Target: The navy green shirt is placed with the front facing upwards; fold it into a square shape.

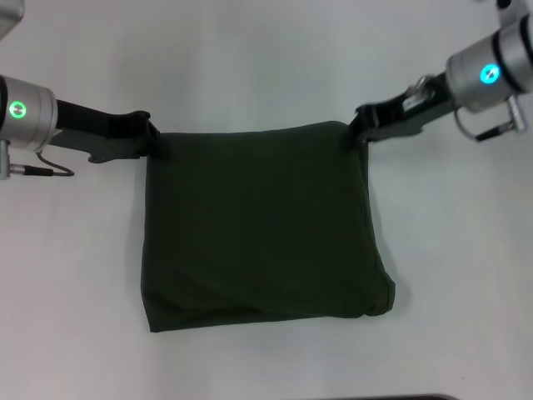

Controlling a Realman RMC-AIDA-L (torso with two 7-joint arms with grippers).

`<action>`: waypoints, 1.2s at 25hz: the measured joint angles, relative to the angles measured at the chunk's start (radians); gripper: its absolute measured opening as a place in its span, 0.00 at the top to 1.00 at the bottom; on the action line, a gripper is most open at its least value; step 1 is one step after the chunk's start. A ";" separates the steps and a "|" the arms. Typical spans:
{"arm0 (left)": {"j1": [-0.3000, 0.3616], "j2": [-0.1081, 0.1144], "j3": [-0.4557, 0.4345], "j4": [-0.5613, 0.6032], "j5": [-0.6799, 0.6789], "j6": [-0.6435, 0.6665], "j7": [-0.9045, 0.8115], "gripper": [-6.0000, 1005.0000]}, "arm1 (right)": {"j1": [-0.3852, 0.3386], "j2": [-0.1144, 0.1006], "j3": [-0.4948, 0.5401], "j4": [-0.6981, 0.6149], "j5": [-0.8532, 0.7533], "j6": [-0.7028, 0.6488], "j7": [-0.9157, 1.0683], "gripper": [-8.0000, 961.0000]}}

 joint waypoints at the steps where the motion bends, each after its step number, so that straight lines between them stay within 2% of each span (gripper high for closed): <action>1: 0.004 0.001 -0.003 -0.011 -0.003 0.007 0.001 0.99 | -0.005 -0.005 0.004 -0.034 -0.002 -0.027 0.003 0.99; 5: 0.029 0.004 -0.027 -0.091 -0.025 0.080 0.021 0.99 | -0.047 -0.022 0.066 -0.248 0.042 -0.165 -0.032 0.99; 8: 0.048 0.014 -0.127 -0.135 -0.100 0.249 0.155 0.99 | -0.093 -0.023 0.133 -0.361 0.150 -0.252 -0.161 0.99; 9: 0.048 0.014 -0.127 -0.135 -0.100 0.249 0.155 0.99 | -0.111 -0.023 0.150 -0.365 0.208 -0.272 -0.238 0.99; 11: 0.057 0.021 -0.190 -0.129 -0.160 0.355 0.282 0.99 | -0.146 -0.024 0.169 -0.341 0.300 -0.304 -0.380 0.99; 13: 0.084 0.028 -0.295 -0.099 -0.272 0.519 0.534 0.99 | -0.174 -0.025 0.179 -0.279 0.350 -0.322 -0.499 0.96; 15: 0.124 0.018 -0.368 -0.077 -0.361 0.590 0.683 0.98 | -0.198 -0.027 0.189 -0.211 0.388 -0.351 -0.615 0.91; 18: 0.201 -0.005 -0.451 -0.068 -0.505 0.584 0.809 0.95 | -0.230 -0.018 0.204 -0.153 0.447 -0.399 -0.750 0.82; 21: 0.249 -0.004 -0.463 -0.062 -0.608 0.575 0.890 0.86 | -0.239 -0.013 0.205 -0.155 0.463 -0.439 -0.834 0.76; 24: 0.275 0.007 -0.459 -0.062 -0.621 0.627 0.910 0.74 | -0.255 -0.008 0.210 -0.178 0.469 -0.497 -0.919 0.70; 26: 0.312 0.008 -0.425 -0.072 -0.621 0.672 0.960 0.70 | -0.294 0.010 0.217 -0.206 0.470 -0.531 -1.013 0.65; 27: 0.344 0.006 -0.380 -0.076 -0.620 0.686 1.007 0.68 | -0.324 0.027 0.225 -0.218 0.470 -0.543 -1.068 0.63; 28: 0.369 0.003 -0.343 -0.077 -0.620 0.689 1.055 0.66 | -0.385 0.052 0.244 -0.227 0.481 -0.561 -1.177 0.61; 29: 0.400 -0.002 -0.296 -0.076 -0.617 0.688 1.107 0.64 | -0.385 0.052 0.244 -0.227 0.481 -0.561 -1.177 0.57; 30: 0.430 -0.010 -0.256 -0.074 -0.616 0.686 1.177 0.62 | -0.419 0.059 0.247 -0.209 0.501 -0.569 -1.241 0.53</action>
